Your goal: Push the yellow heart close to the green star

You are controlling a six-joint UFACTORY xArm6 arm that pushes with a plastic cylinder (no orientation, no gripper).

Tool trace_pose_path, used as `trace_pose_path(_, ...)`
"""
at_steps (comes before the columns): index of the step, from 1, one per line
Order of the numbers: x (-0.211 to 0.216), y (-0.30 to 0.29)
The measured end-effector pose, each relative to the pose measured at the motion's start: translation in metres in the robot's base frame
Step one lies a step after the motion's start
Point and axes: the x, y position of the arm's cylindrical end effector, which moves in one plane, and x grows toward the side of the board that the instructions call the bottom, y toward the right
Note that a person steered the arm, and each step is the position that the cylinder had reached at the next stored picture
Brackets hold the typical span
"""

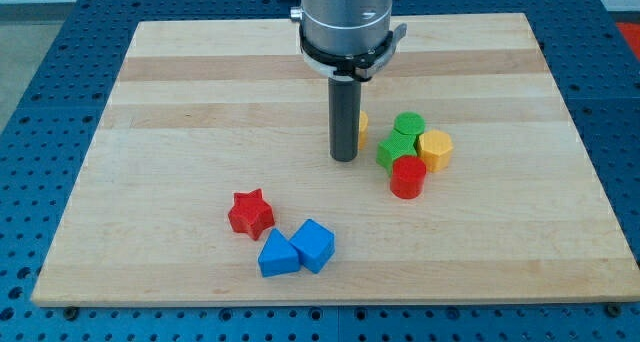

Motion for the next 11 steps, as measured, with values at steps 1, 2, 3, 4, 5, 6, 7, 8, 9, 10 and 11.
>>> trace_pose_path(1,0.016,-0.024)
trace_pose_path(2,0.016,-0.077)
trace_pose_path(3,-0.013,-0.093)
trace_pose_path(4,-0.021,-0.084)
trace_pose_path(5,-0.023,-0.075)
trace_pose_path(6,-0.023,-0.063)
trace_pose_path(7,-0.026,-0.06)
trace_pose_path(8,-0.05,-0.066)
trace_pose_path(9,-0.06,-0.058)
trace_pose_path(10,-0.055,-0.038)
trace_pose_path(11,-0.051,-0.01)
